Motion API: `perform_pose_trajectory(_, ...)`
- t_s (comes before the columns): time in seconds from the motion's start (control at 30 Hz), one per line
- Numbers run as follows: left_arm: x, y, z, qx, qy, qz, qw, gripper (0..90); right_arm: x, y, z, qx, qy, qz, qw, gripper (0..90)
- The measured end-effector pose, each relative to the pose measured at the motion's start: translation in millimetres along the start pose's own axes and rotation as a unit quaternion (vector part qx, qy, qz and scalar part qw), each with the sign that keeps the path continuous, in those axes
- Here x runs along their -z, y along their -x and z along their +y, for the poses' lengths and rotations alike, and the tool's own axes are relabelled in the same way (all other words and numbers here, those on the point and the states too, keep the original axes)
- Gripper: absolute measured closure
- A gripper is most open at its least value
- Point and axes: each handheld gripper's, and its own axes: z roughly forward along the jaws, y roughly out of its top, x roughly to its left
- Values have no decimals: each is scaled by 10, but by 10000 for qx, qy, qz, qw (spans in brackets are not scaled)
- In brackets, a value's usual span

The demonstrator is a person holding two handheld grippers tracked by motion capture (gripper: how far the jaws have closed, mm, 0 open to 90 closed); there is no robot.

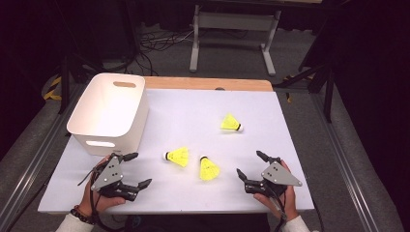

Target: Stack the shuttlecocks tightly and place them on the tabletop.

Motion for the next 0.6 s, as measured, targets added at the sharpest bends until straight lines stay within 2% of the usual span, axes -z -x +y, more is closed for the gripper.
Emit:
perform_pose_trajectory(0.17,-34,-1,12,-56,-21,-37,10000,88,34,12,-1,-4,0,-110,9999,134)
perform_pose_trajectory(0.23,-37,20,24,-128,-42,89,9999,103,53,11,-3,-25,8,-142,9999,136)
perform_pose_trajectory(0.33,-41,26,23,-97,-51,43,9999,111,72,4,7,-35,37,-174,9998,137)
perform_pose_trajectory(0.47,-34,50,43,-182,-88,44,9998,124,63,-12,19,-16,55,-219,9997,139)
perform_pose_trajectory(0.6,-64,74,56,-227,-136,-6,9996,135,18,-13,4,-8,-44,-223,9997,139)
